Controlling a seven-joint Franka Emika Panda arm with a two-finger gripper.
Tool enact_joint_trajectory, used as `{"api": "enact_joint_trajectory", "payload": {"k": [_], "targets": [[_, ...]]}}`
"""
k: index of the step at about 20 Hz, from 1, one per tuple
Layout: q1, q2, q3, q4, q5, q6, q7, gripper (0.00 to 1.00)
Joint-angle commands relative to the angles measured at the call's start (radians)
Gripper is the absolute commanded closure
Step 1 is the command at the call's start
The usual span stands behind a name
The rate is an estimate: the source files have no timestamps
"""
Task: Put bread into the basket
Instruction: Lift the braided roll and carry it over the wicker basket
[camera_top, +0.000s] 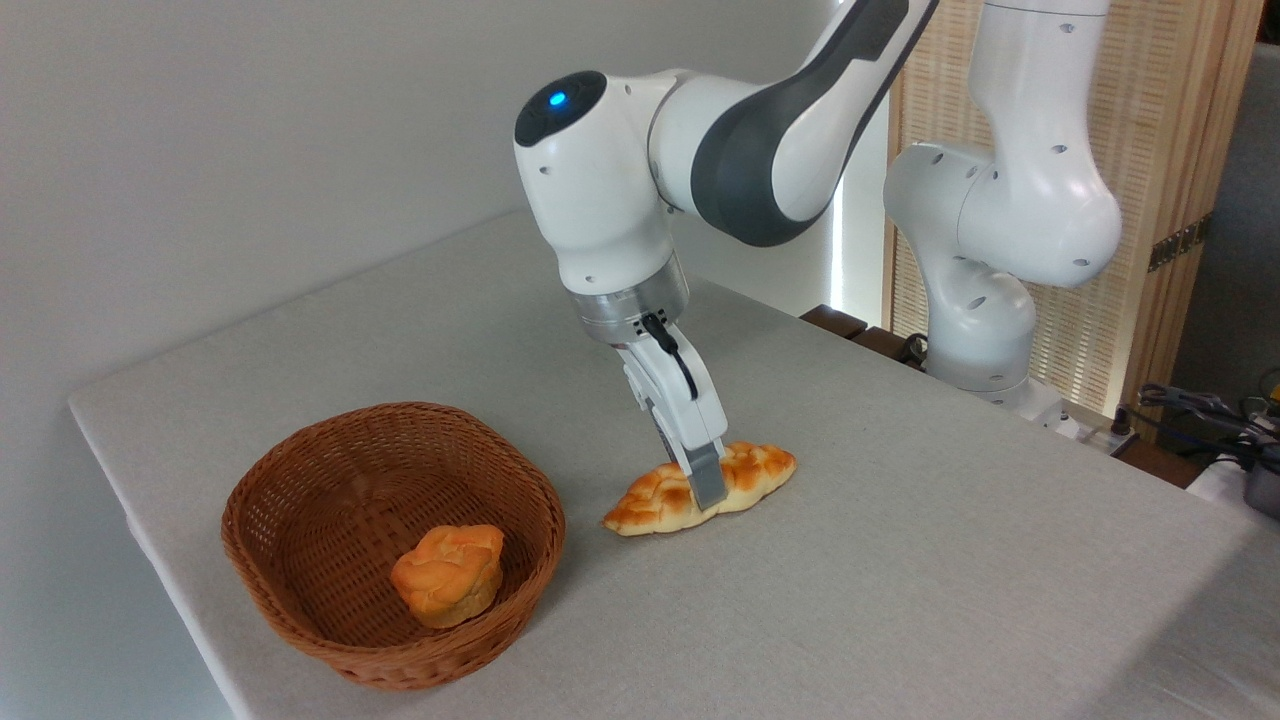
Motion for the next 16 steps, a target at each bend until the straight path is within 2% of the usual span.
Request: {"api": "enact_joint_trajectory", "payload": {"k": [1, 5, 8, 11, 12, 13, 14, 16], "targets": [[-0.009, 0.031, 0.006, 0.176, -0.039, -0.181, 0.018, 0.67], [-0.009, 0.080, 0.006, 0.357, -0.114, -0.314, 0.015, 0.63], [-0.009, 0.119, 0.006, 0.469, -0.183, -0.327, -0.006, 0.63], [-0.009, 0.176, 0.006, 0.541, -0.255, -0.284, -0.046, 0.63], [-0.009, 0.202, 0.006, 0.564, -0.305, -0.243, -0.063, 0.63], [-0.010, 0.214, 0.004, 0.570, -0.329, -0.221, -0.074, 0.63], [-0.010, 0.232, -0.002, 0.572, -0.368, -0.165, -0.095, 0.63], [-0.010, 0.255, -0.035, 0.572, -0.405, -0.061, -0.141, 0.63]]}}
